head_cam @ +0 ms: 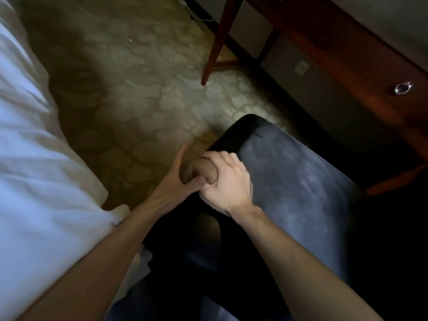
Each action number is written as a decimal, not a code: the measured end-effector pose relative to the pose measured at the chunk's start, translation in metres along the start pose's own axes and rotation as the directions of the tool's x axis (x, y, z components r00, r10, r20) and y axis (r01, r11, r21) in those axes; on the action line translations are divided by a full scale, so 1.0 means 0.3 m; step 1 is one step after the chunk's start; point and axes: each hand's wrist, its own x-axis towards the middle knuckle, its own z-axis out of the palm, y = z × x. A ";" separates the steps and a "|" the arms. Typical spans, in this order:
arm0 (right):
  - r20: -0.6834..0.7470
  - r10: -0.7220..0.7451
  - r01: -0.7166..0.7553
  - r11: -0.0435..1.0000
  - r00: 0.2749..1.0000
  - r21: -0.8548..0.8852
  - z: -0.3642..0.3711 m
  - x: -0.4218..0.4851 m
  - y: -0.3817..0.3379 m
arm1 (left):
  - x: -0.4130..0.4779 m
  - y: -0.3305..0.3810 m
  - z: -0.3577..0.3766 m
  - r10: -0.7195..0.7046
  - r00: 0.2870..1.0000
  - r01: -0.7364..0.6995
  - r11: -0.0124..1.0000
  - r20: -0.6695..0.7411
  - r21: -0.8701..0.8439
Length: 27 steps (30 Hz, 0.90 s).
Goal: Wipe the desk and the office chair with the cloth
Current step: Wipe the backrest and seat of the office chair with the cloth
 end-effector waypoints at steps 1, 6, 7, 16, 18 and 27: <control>0.019 0.011 -0.011 1.000 1.000 -0.004 -0.009 0.004 0.000 | 0.002 -0.001 0.008 0.009 1.000 -0.009 1.000 -0.004 -0.002; 0.068 0.007 -0.003 0.999 0.998 -0.052 -0.024 0.020 0.006 | -0.009 -0.017 0.041 0.038 0.998 -0.042 0.997 -0.052 -0.072; 0.057 0.000 0.003 0.998 0.998 -0.056 -0.022 0.021 0.010 | -0.016 -0.019 0.049 0.041 0.998 -0.044 0.997 -0.057 -0.060; 0.019 -0.065 0.066 0.996 0.998 -0.056 0.000 -0.035 0.020 | -0.117 -0.045 0.082 0.117 0.992 -0.111 0.988 -0.050 0.104; 0.022 -0.119 0.120 0.990 0.993 -0.072 -0.005 -0.053 0.022 | -0.166 -0.038 0.102 0.079 0.992 -0.066 0.988 -0.095 0.137; 0.006 -0.048 0.049 0.996 0.999 -0.080 -0.046 0.018 0.117 | -0.293 -0.054 0.133 -0.071 0.991 0.117 0.882 -0.117 0.456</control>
